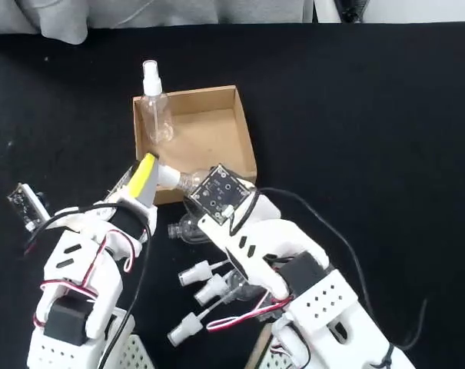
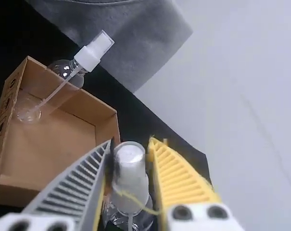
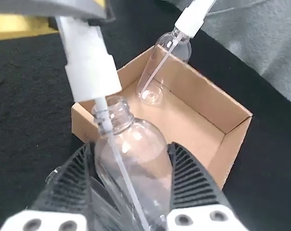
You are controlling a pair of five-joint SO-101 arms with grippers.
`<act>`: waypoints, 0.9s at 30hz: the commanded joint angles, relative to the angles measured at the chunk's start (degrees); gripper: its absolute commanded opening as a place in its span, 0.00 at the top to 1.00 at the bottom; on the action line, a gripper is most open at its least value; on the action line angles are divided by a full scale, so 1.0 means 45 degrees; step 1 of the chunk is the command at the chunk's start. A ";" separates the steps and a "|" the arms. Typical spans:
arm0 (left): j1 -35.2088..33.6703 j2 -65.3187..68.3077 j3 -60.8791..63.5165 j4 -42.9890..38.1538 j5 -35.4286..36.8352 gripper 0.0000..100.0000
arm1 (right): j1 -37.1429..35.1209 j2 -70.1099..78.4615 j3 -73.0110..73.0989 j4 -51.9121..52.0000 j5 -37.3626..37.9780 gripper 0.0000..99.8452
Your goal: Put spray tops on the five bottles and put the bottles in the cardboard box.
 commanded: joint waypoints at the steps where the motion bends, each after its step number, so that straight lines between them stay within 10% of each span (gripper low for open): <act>1: 0.0205 -0.0117 -0.0049 0.0020 -0.0098 0.76 | -0.0274 -0.0420 -0.0127 -0.0156 -0.0020 0.98; 27: -0.2295 -0.0606 -0.0694 0.0039 0.2110 0.79 | -0.0274 -0.0420 -0.0186 -0.0274 -0.1172 0.98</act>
